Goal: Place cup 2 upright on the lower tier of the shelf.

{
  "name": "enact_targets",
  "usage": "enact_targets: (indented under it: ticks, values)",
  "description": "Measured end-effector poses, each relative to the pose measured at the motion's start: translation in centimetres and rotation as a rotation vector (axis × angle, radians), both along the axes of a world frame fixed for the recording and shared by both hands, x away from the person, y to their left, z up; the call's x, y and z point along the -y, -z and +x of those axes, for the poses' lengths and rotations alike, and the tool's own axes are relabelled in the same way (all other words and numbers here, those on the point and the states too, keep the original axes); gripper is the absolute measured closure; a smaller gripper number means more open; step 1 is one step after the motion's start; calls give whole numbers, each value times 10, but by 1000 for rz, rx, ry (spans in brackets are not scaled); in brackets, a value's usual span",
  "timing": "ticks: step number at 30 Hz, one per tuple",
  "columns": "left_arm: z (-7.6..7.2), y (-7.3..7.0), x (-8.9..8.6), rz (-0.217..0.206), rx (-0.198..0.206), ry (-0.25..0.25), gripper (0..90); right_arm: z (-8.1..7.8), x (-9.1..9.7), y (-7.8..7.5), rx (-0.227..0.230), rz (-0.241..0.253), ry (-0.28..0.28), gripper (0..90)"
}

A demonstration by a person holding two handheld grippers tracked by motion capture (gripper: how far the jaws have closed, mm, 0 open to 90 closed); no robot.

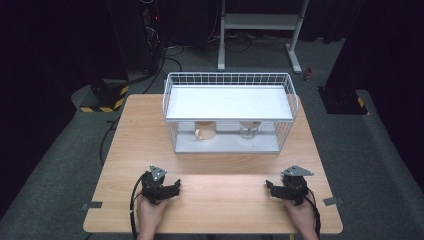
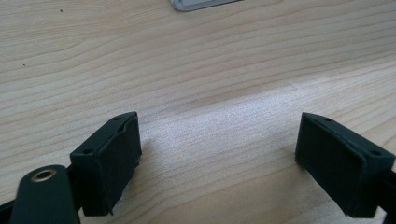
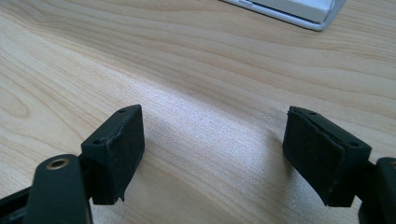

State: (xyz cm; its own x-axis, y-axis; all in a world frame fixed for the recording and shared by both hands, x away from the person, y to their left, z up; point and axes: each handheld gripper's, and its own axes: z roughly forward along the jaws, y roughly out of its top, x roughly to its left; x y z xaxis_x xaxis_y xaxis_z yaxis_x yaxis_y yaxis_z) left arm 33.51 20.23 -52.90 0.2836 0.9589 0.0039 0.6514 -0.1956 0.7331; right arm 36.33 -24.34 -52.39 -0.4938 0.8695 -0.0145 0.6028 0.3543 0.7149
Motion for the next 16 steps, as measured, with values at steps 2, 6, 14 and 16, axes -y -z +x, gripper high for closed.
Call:
enact_targets:
  ticks: [2,6,14,16]
  values:
    - [0,0,0,0,0,0,145,0,0,0,0,0,0,208]
    - [0,0,1,0,-2,-6,145,0,0,0,1,-1,-1,208]
    - [1,0,1,2,-3,-3,144,0,0,0,2,-3,-6,208]
    - [1,0,1,3,-3,0,144,0,0,0,2,-3,-6,208]
